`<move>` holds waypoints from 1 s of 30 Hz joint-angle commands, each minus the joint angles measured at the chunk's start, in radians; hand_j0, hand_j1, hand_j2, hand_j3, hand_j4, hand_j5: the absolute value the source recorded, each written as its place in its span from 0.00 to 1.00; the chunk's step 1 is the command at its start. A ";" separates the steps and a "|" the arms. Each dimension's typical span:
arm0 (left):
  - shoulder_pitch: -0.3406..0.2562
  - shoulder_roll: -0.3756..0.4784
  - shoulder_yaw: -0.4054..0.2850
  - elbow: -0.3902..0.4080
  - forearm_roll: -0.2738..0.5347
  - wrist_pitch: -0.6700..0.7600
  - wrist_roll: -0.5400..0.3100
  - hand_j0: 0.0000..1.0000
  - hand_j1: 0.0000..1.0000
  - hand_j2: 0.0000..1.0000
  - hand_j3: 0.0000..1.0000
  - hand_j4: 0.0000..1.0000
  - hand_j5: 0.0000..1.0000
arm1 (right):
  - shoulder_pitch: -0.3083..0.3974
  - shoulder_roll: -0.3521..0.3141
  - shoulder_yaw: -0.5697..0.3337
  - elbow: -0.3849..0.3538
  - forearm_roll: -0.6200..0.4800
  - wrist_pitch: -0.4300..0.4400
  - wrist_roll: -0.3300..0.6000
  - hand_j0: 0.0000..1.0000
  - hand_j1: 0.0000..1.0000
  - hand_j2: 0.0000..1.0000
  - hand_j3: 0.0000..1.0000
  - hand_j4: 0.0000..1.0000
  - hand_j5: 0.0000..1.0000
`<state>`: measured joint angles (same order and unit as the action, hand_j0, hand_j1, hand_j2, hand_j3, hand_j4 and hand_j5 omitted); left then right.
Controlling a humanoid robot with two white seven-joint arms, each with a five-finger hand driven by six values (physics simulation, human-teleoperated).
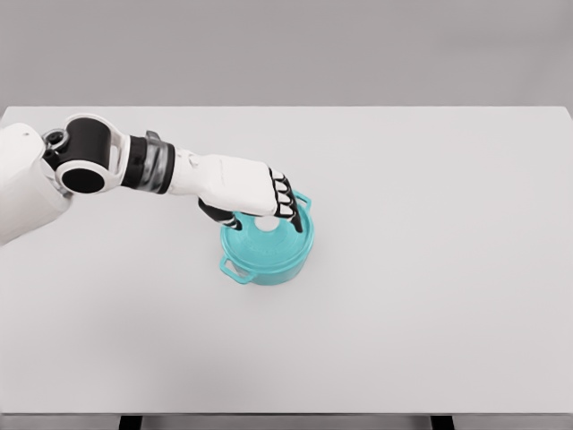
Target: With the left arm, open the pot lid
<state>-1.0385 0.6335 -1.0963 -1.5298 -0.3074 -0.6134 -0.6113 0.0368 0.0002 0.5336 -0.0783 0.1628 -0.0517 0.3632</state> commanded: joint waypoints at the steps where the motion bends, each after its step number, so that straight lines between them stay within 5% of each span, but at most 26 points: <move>1: 0.000 0.000 -0.005 0.000 0.005 0.002 0.000 0.79 0.79 0.79 0.79 0.79 0.79 | 0.000 0.000 0.000 0.000 0.000 0.001 0.000 1.00 1.00 1.00 1.00 1.00 1.00; 30: 0.003 -0.038 -0.016 0.050 -0.050 0.002 0.000 0.72 0.72 0.72 0.72 0.72 0.72 | 0.000 0.000 0.000 0.000 0.000 0.000 0.000 1.00 1.00 1.00 1.00 1.00 1.00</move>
<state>-1.0370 0.5964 -1.1112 -1.4813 -0.3584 -0.6133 -0.6112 0.0368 0.0002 0.5335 -0.0783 0.1628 -0.0518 0.3632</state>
